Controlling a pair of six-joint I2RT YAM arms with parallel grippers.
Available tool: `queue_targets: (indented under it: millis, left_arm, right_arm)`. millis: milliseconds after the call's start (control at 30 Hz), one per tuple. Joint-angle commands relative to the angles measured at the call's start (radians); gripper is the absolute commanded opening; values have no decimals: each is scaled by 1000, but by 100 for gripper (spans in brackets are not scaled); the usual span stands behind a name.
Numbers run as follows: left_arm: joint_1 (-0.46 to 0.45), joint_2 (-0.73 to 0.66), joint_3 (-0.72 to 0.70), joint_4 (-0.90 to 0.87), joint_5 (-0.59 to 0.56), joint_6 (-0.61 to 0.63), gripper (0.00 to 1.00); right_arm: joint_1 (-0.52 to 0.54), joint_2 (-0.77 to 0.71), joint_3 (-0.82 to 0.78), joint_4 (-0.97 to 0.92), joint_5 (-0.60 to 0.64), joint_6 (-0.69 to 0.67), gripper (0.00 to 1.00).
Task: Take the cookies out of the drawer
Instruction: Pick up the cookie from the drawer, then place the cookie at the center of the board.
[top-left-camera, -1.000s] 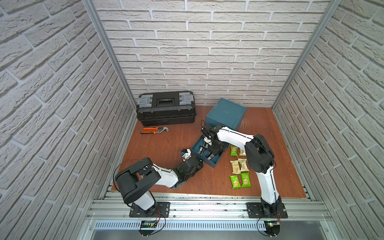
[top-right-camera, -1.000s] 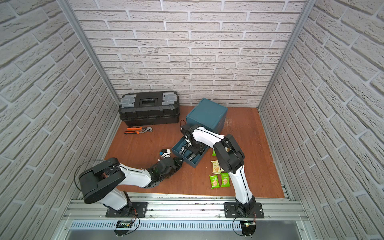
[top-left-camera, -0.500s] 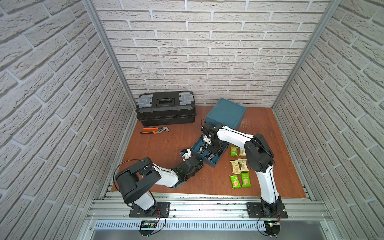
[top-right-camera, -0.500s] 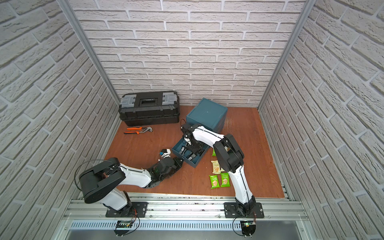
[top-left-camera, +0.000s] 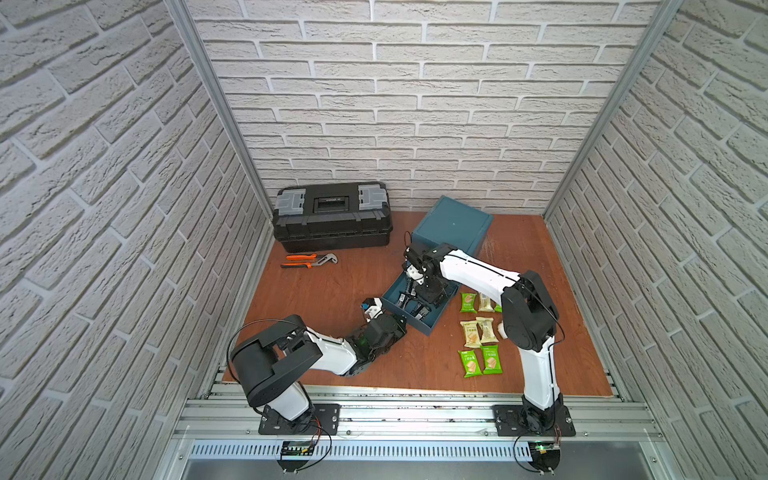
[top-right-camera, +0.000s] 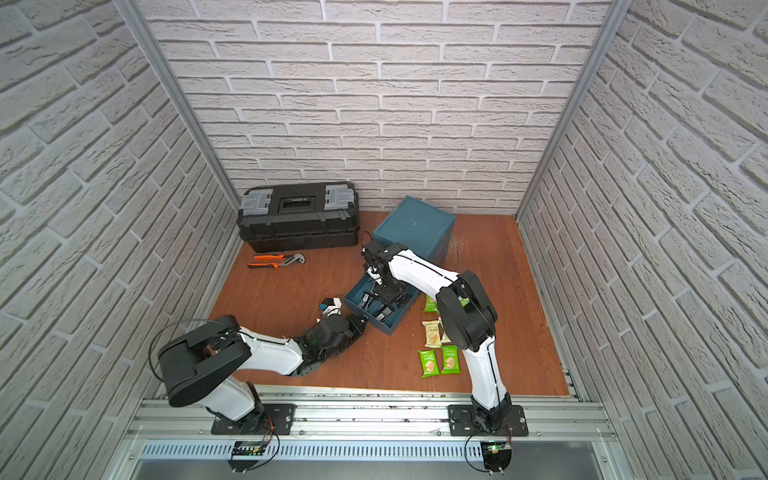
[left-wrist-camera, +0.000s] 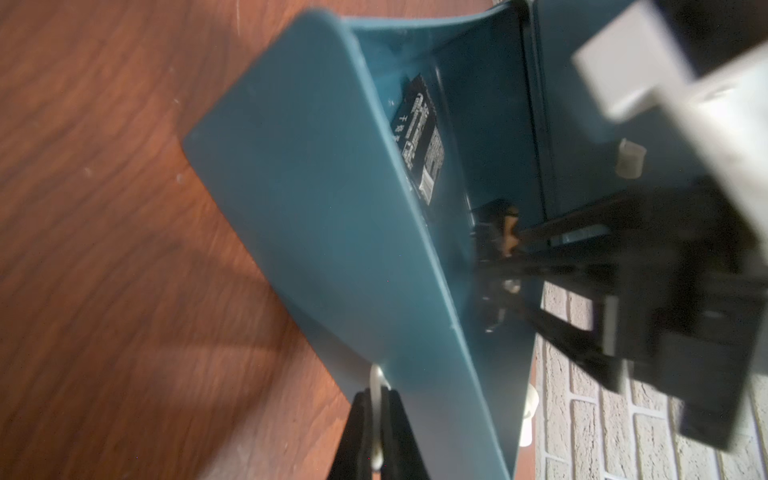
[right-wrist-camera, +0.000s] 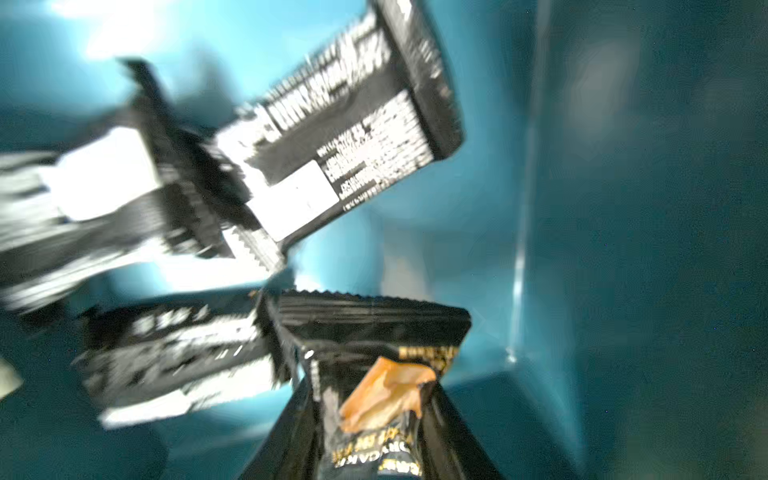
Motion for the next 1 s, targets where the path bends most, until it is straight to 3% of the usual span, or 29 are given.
queue_targets:
  millis: [0, 333, 667, 800, 967]
  left_arm:
    - [6, 5, 9, -10, -3, 6, 0]
    - [5, 3, 12, -19, -9, 2, 0]
    - [6, 20, 20, -7, -6, -6, 0]
    - [5, 37, 24, 9, -3, -14, 0]
    - [5, 54, 39, 10, 8, -18, 0]
  right_arm:
    - [17, -96, -17, -24, 3, 30, 40]
    - [70, -321, -104, -94, 0, 153, 40]
    - [86, -685, -509, 39, -97, 536, 40]
    - [79, -729, -662, 139, -104, 661, 40]
    - [42, -667, -735, 247, -170, 687, 40]
